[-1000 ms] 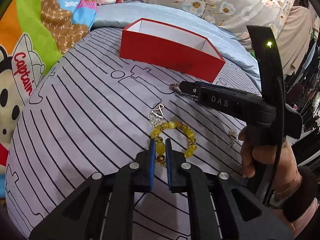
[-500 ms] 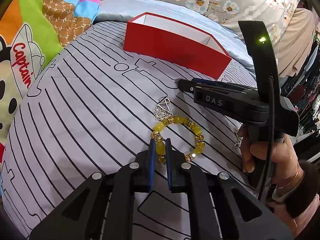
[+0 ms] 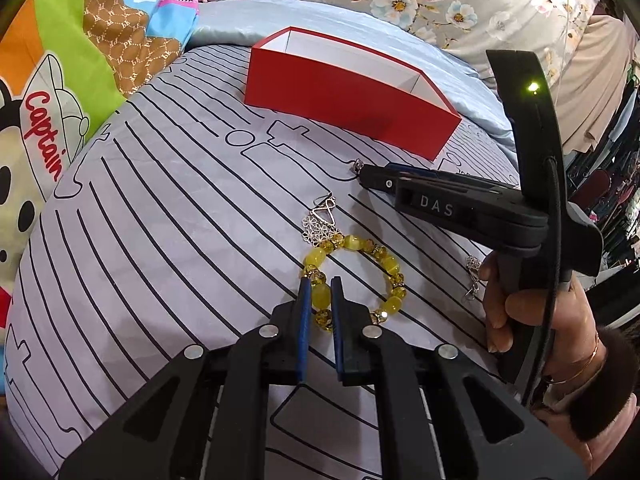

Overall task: Organize jewelry
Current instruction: 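Grasp the silver wristwatch with the right gripper while the left gripper holds the yellow bracelet, then carry the yellow bracelet and the watch into the red box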

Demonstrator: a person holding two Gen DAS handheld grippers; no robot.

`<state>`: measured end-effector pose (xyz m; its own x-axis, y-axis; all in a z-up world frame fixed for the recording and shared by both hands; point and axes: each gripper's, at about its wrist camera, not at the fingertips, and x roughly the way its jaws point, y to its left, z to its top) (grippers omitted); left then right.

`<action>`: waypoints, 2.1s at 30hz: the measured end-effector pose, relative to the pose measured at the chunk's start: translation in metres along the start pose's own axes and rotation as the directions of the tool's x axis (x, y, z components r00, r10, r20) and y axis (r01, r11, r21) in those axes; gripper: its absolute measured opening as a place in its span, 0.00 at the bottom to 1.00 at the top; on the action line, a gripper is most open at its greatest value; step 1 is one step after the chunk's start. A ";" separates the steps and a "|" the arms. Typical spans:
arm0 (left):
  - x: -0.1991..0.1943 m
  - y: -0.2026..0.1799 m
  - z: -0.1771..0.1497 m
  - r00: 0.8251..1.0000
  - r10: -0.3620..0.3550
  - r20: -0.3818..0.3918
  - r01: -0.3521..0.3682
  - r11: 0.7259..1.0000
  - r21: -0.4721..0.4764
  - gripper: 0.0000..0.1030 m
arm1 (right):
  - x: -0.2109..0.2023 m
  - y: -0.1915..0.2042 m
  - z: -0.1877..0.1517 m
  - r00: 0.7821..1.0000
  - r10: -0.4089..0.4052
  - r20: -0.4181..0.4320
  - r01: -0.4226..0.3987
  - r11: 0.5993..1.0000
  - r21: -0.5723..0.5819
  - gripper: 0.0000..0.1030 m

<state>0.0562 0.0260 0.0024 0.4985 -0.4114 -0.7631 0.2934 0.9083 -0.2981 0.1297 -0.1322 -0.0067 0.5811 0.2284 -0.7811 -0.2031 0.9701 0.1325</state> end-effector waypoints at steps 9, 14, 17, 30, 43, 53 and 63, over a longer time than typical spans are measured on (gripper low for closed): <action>-0.002 -0.002 0.003 1.000 -0.012 0.007 0.012 1.000 -0.002 0.09 | -0.006 0.002 -0.001 1.000 -0.014 0.028 0.013 1.000 0.009 0.24; -0.014 -0.008 0.013 0.999 -0.022 0.033 0.022 1.000 0.014 0.09 | -0.026 -0.003 0.000 0.997 -0.008 0.073 0.004 0.999 0.049 0.24; -0.024 -0.015 0.023 0.998 -0.043 0.054 0.041 0.999 0.028 0.09 | -0.045 -0.008 0.000 0.993 -0.006 0.114 -0.003 0.997 0.083 0.24; -0.068 -0.052 0.074 0.981 -0.073 0.182 0.051 0.991 0.122 0.09 | -0.111 -0.025 0.007 0.975 -0.014 0.222 -0.014 0.992 0.124 0.24; -0.071 -0.072 0.158 0.955 -0.056 0.292 0.004 0.984 0.178 0.09 | -0.138 -0.045 0.058 0.950 -0.043 0.308 0.008 0.994 0.113 0.24; -0.032 -0.071 0.215 0.949 -0.044 0.313 -0.011 0.985 0.171 0.09 | -0.110 -0.064 0.106 0.946 -0.084 0.314 0.043 0.990 0.135 0.24; 0.018 -0.057 0.235 0.967 -0.020 0.252 -0.019 0.989 0.150 0.09 | -0.069 -0.070 0.122 0.958 -0.096 0.269 0.061 0.989 0.134 0.24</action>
<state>0.2403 -0.0505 0.1400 0.6821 -0.4352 -0.5877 0.4028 0.8943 -0.1947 0.2000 -0.2063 0.1120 0.7883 0.1481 -0.5972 -0.0601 0.9845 0.1648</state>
